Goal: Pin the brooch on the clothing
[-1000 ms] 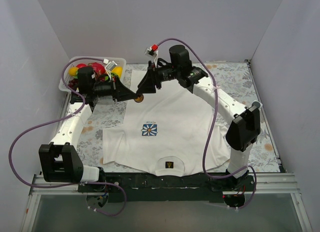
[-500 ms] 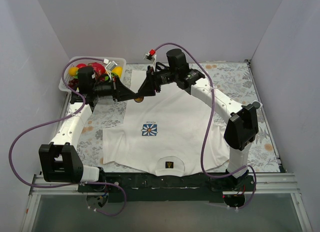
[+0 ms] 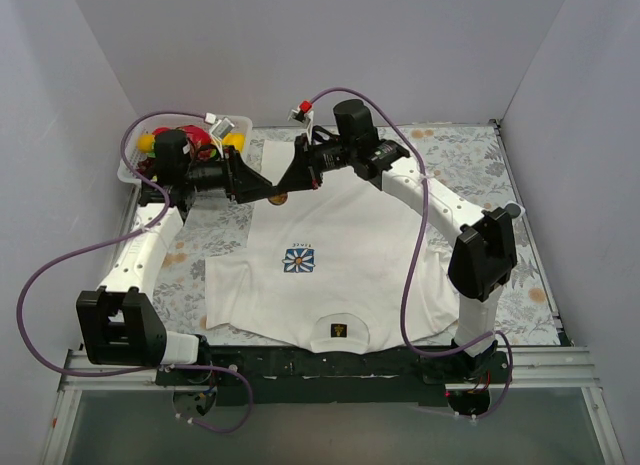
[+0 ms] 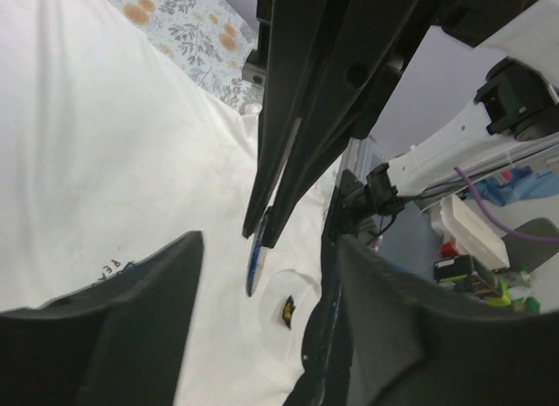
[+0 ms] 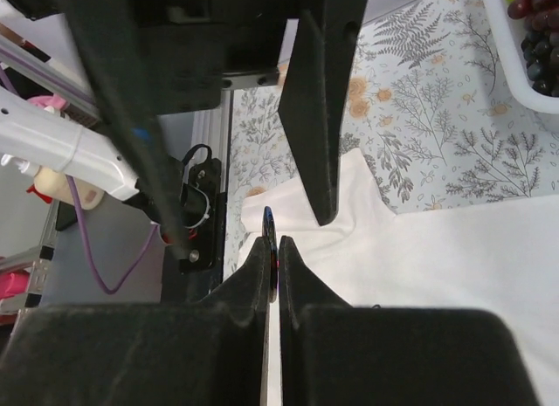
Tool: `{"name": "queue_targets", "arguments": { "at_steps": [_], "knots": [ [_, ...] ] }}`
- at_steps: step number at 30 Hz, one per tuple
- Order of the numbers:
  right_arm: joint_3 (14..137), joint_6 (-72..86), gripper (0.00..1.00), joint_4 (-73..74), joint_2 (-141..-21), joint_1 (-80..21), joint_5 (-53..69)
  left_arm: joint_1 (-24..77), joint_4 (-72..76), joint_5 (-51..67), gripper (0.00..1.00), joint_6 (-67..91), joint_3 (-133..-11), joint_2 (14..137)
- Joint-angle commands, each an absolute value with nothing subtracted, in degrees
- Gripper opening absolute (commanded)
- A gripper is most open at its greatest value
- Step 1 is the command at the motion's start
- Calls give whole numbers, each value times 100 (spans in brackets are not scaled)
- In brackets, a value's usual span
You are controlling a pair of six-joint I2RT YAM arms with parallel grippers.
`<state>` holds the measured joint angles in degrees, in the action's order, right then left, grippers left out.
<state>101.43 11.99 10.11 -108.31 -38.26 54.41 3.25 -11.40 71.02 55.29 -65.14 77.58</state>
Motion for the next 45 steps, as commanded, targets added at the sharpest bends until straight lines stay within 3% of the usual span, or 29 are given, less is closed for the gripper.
{"name": "queue_targets", "arguments": {
  "at_steps": [1,2,6,14,17,31,38,42,45],
  "knots": [
    [10064,1151,1,791,-10521,-3718,5291,360,-1327,6690,87,5335,-6925,7532],
    [10011,1160,1,782,-10477,-3692,5213,360,-1327,6567,98,5326,-6969,7437],
    [9529,1414,1,248,-10048,-3569,5028,352,-1055,6092,98,5545,-6909,7243],
    [7165,3425,1,-3326,-8676,-3287,3983,386,164,6618,98,6556,-6566,7348],
    [6926,3682,1,-3682,-8578,-3287,3946,535,325,6461,96,6671,-6521,7365],
    [6952,3955,1,-3911,-8719,-3278,4060,1336,1467,6513,58,7488,-6486,7840],
    [6943,3920,1,-3789,-8736,-3287,4157,1468,2091,6337,29,7918,-6504,7963],
    [6969,3850,1,-3709,-8728,-3278,4201,1477,2136,6372,0,8024,-6583,8024],
    [7162,3359,7,-3185,-8684,-3287,4245,1468,2249,6574,0,8235,-6557,8068]
  ]
}}
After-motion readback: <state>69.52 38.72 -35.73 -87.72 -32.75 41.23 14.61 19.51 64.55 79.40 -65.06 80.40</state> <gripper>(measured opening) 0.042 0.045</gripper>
